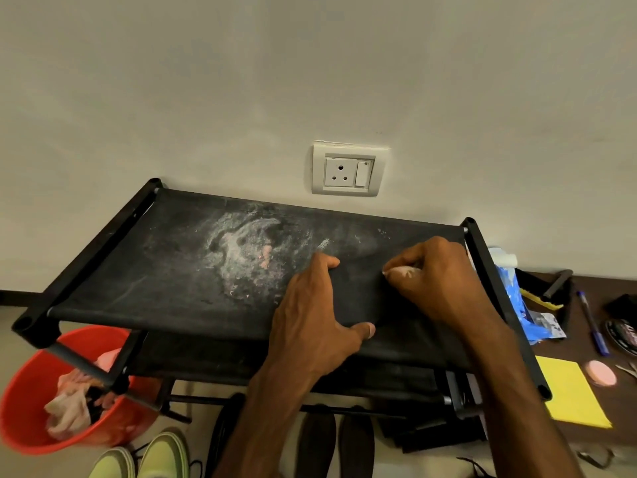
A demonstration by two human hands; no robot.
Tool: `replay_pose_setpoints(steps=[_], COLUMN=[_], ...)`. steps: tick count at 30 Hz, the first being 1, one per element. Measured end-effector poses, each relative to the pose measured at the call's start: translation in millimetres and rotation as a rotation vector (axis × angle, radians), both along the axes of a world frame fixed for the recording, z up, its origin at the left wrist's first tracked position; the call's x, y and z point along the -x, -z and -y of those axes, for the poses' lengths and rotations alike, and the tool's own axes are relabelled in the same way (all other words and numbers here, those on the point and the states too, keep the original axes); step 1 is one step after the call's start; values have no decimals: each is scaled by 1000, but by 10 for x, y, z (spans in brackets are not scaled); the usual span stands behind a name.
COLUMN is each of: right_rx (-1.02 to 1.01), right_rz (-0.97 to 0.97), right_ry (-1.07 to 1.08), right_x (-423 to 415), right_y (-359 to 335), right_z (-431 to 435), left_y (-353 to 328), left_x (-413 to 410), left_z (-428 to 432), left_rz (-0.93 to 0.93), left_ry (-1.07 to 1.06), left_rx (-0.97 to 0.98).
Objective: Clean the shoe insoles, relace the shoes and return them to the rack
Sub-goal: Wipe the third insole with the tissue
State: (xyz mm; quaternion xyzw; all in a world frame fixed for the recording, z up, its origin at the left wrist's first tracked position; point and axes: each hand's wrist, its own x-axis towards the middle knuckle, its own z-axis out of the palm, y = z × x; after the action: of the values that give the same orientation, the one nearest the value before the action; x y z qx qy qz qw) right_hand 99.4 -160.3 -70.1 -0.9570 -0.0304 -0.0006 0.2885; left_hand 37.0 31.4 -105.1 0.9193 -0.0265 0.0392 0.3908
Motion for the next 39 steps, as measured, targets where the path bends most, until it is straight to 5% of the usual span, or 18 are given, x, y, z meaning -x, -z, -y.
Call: replay_pose_setpoints(steps=[3,11,15,25,39], right_rx=[31,-79,-63,-178,-127], right_rz=[-128,150,117,43,223], right_ry=[-82,170,162,60,313], right_x=[34,91,84,107,545], right_y=[-136,-181,-186,-198,203], right_z=[72,192,278,92,202], left_y=[-33,-230,-274,-174,-138], left_x=[-1,-79,-39,-223,-382], left_z=[-5,-464,-654,-25,182], left_rz=[-3,-94,-161,15,39], left_ry=[2,74,130,162,161], left_rx=[-29,-303,-348,-330,-365])
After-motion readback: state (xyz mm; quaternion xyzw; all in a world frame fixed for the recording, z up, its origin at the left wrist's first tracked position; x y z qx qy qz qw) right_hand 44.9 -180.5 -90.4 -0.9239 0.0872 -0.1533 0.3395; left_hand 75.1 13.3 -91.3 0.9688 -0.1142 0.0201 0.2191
